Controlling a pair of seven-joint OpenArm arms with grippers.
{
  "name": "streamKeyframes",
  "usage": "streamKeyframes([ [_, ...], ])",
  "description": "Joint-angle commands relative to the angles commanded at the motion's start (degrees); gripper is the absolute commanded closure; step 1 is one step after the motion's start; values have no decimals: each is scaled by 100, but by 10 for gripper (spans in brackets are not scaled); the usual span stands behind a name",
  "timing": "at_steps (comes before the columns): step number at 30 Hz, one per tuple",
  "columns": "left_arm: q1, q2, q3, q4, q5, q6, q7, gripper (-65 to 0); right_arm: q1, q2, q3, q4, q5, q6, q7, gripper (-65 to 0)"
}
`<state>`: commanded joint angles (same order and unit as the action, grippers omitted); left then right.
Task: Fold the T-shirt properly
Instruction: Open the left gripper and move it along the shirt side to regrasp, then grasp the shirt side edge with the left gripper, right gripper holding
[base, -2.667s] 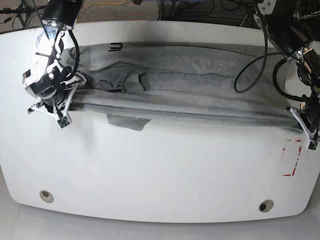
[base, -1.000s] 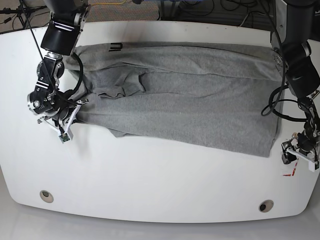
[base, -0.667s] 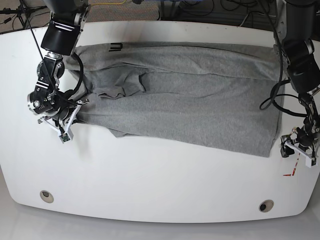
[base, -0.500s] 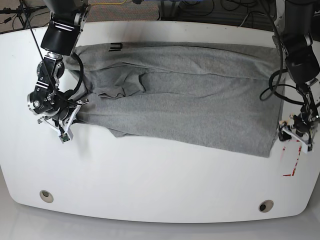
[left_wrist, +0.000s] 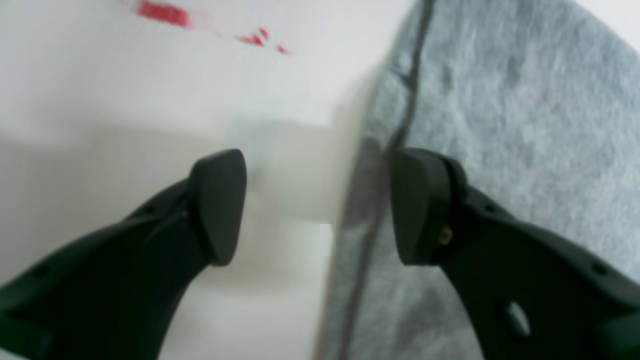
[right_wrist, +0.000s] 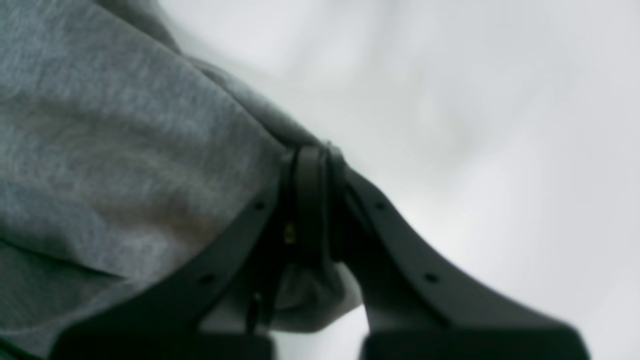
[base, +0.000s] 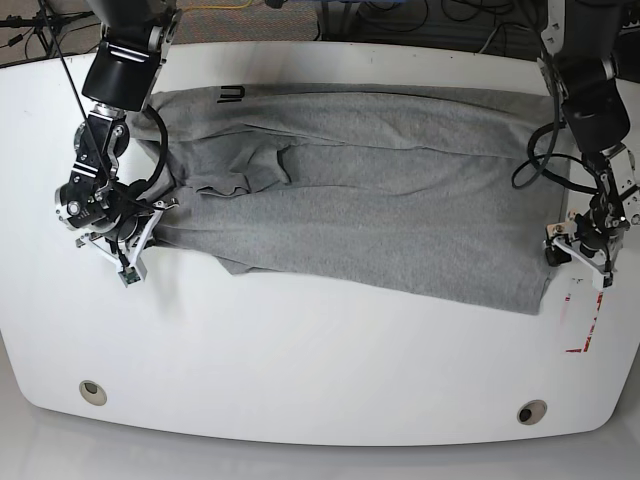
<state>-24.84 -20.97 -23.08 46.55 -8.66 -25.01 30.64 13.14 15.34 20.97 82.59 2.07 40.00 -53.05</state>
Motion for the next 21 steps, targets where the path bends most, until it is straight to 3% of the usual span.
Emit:
streamKeyframes([
  [11, -97, 422, 316, 35, 0, 0, 9, -422, 0, -105, 0, 0, 0, 0, 0, 0],
  [21, -299, 457, 316, 0, 9, 0, 9, -422, 0, -105, 0, -9, 0, 0, 0, 0],
])
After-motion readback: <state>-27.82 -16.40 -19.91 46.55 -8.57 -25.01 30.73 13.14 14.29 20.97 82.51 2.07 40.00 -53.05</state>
